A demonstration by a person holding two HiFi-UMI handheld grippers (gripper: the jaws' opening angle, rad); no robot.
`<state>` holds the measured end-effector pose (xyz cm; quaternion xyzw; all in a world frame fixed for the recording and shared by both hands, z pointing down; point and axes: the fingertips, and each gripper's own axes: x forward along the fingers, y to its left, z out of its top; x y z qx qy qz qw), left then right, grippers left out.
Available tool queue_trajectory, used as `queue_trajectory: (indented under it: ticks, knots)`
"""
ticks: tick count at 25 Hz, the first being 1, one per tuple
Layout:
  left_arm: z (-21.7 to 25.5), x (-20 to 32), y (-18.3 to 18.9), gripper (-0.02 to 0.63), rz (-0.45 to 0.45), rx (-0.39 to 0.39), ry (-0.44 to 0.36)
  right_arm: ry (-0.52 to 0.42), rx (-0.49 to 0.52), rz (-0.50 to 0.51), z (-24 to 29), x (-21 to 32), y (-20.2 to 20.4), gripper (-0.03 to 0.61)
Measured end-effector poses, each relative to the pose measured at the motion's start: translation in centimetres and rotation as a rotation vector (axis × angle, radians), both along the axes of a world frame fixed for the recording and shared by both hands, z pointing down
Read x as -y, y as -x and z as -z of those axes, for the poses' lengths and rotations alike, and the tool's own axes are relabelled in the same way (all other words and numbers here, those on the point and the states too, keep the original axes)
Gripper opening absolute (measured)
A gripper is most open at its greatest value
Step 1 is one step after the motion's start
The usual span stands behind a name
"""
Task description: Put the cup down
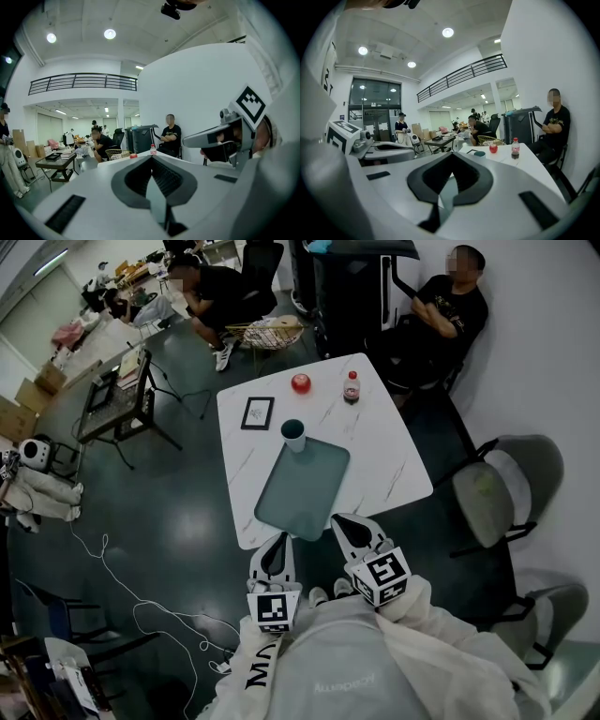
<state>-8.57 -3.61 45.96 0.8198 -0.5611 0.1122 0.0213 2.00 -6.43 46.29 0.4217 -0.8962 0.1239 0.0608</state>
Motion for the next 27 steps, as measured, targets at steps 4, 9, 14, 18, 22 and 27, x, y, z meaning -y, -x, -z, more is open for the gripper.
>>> queue_trajectory:
  ticks: [4, 9, 14, 18, 22, 27]
  knots:
    - [-0.23, -0.03, -0.18, 0.011, 0.003, -0.012, 0.005, -0.006, 0.000, 0.000, 0.02, 0.00, -0.10, 0.006]
    - [-0.35, 0.01, 0.05, 0.011, 0.008, -0.013, 0.008, -0.003, 0.000, 0.004, -0.10, 0.07, 0.02, 0.006]
    - [-0.32, 0.25, -0.05, 0.011, 0.011, -0.012, 0.009, 0.000, 0.000, 0.009, -0.13, 0.29, 0.01, 0.006]
    - [-0.31, 0.35, -0.04, 0.011, 0.008, -0.009, 0.008, 0.005, 0.001, 0.008, -0.24, 0.38, -0.01, 0.006]
    - [-0.21, 0.41, -0.24, 0.011, 0.007, -0.010, 0.009, 0.008, 0.003, 0.009, -0.23, 0.41, -0.17, 0.005]
    - [-0.38, 0.67, -0.80, 0.011, 0.007, -0.010, 0.011, 0.009, 0.004, 0.009, -0.36, 0.72, -0.71, 0.006]
